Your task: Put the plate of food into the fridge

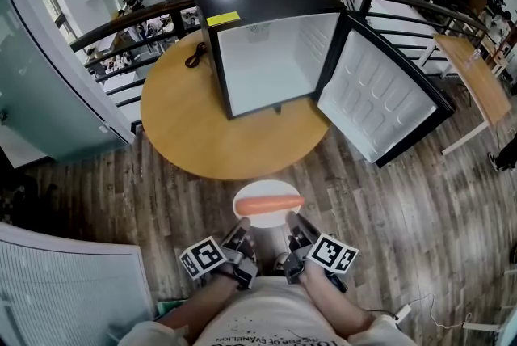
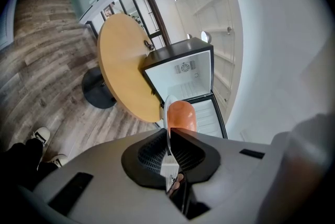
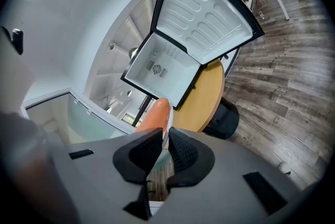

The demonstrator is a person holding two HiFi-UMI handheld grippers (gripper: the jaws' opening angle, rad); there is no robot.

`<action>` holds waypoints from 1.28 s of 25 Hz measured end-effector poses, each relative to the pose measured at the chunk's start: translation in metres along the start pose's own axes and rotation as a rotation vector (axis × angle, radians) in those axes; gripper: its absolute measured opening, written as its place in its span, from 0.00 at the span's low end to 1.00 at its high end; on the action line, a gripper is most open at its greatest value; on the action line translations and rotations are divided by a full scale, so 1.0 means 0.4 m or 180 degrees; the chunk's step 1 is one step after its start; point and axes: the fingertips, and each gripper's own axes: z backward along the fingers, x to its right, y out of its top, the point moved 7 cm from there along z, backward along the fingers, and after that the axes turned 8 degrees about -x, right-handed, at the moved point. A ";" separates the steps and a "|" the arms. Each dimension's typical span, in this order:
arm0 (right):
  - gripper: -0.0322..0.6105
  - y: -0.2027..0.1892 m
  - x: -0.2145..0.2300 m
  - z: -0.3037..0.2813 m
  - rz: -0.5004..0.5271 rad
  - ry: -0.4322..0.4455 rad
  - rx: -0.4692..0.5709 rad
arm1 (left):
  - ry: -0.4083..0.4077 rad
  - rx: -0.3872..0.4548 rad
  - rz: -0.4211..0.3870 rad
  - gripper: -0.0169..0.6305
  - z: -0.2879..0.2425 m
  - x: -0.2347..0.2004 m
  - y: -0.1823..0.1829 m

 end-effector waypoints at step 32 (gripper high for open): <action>0.13 -0.037 -0.066 -0.121 -0.0108 -0.0107 0.0246 | -0.0141 -0.0233 0.0001 0.08 0.018 -0.050 0.156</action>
